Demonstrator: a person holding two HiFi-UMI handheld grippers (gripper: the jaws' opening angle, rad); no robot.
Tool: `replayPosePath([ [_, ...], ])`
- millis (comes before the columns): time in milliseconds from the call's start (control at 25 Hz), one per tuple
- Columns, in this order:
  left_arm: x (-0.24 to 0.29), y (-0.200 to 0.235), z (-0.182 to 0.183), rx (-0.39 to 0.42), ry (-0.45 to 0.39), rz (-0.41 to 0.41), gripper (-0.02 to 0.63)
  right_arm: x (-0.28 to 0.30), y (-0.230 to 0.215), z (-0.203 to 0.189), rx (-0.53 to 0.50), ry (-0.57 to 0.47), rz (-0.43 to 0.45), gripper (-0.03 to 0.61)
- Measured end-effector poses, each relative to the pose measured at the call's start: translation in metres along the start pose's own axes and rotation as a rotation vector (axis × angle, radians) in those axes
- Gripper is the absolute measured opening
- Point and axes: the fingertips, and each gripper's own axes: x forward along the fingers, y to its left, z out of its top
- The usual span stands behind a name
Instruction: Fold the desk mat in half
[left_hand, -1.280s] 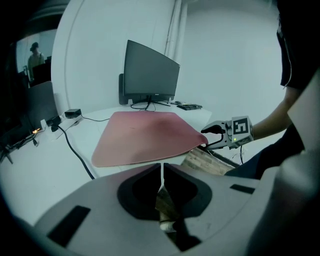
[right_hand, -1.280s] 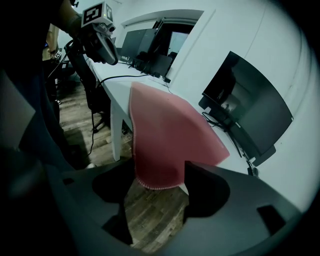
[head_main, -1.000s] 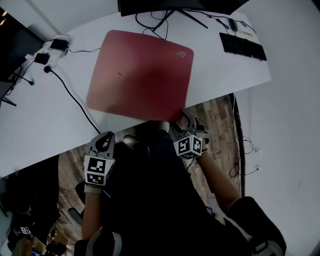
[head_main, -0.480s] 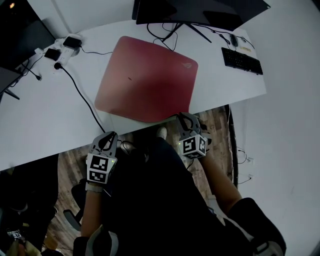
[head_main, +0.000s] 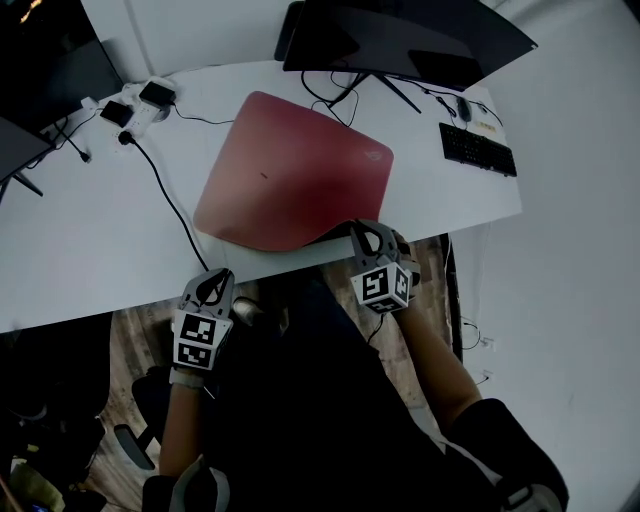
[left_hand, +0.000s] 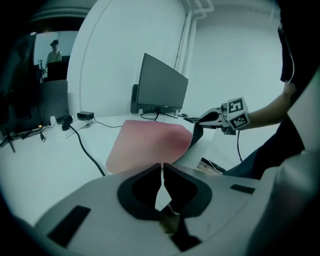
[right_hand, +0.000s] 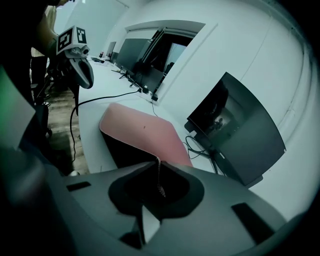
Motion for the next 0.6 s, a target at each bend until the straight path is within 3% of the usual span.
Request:
replayPosePath([
  [600,0.029,0.024,0.027,-0.105,-0.003,0.122,0.009,0.072,-0.052,0.058,-0.139,-0.088,0.129,0.037],
])
